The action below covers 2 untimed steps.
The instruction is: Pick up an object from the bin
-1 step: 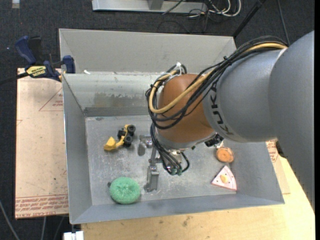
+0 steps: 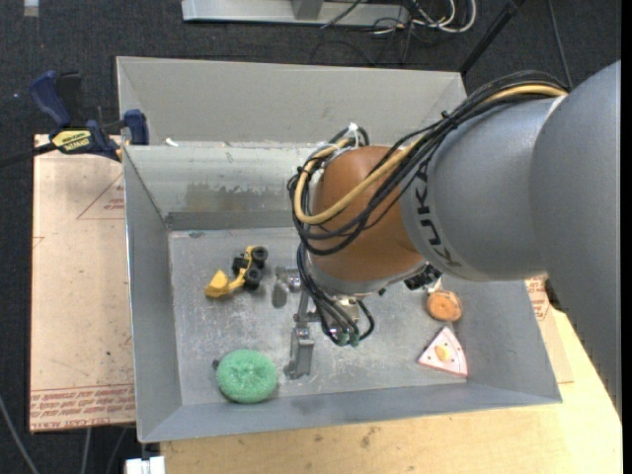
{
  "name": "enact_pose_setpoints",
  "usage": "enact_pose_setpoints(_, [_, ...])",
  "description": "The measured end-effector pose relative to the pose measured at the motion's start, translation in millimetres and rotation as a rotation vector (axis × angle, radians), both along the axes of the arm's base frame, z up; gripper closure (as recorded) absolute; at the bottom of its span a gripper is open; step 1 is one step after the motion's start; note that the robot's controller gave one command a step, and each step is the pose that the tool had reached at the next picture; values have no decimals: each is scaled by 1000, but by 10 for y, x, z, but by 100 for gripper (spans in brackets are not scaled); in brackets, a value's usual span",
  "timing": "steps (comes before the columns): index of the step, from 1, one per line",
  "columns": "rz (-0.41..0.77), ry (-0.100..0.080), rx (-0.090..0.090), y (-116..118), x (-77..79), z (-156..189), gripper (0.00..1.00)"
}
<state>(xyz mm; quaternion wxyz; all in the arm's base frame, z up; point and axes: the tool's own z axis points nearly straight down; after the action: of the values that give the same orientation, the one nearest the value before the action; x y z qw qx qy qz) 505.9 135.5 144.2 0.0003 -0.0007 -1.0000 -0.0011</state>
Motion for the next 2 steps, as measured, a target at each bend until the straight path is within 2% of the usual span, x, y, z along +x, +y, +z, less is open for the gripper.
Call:
enact_pose_setpoints(1, [-81, -3, 0, 188, -106, -379, 0])
enact_pose_setpoints(2, [17, 0, -1, 244, -200, -565, 0])
